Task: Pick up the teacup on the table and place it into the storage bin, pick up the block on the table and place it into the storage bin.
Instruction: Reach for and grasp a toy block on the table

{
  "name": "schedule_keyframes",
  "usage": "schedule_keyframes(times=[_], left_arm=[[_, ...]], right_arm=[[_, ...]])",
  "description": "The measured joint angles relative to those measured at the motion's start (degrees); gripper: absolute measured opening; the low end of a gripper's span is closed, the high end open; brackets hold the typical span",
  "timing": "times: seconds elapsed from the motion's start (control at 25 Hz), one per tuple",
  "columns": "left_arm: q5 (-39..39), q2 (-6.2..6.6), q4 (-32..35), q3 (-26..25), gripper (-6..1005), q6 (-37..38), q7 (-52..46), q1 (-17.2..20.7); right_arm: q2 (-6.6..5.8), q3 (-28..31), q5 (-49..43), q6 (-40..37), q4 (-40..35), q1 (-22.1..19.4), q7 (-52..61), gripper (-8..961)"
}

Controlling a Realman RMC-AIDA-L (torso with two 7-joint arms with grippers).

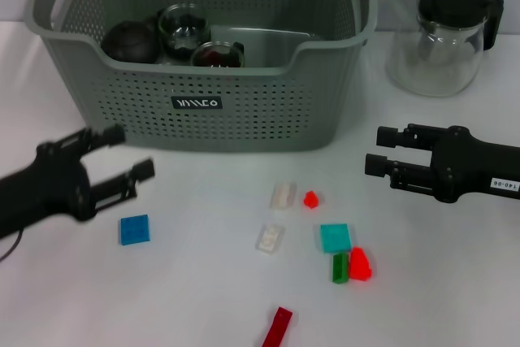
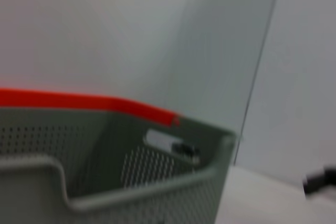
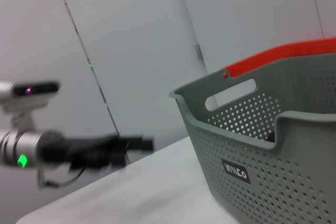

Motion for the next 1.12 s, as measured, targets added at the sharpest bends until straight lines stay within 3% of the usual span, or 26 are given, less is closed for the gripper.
schedule_keyframes(times=[0.12, 0.24, 0.4, 0.52, 1.12], left_arm=[[3.43, -0.05, -2.16, -1.42, 749, 0.22, 7.01, 2.04], [9.11, 0.19, -5.07, -3.38, 748, -3.19, 11.26, 1.64], [11.01, 0.33, -8.72, -3.95, 749, -8.58, 15.73, 0.68], [11.77, 0.42, -9.98, -3.58, 749, -13.08, 16.69, 0.10], [14.01, 0.57, -12.86, -3.18, 748, -19.67, 15.43, -0.93]], right_arm=[[0.01, 0.00, 0.00, -0.01, 0.03, -0.18, 0.00, 637], [0.10, -0.01, 0.00, -0.02, 0.05, -0.38, 0.00, 637], [0.14, -0.01, 0.00, 0.10, 0.38, -0.53, 0.00, 637], [-0.03, -0.01, 0.00, 0.10, 0.68, -0.59, 0.00, 637], [-0.07, 0.00, -0.01, 0.07, 0.67, -1.01, 0.00, 637]])
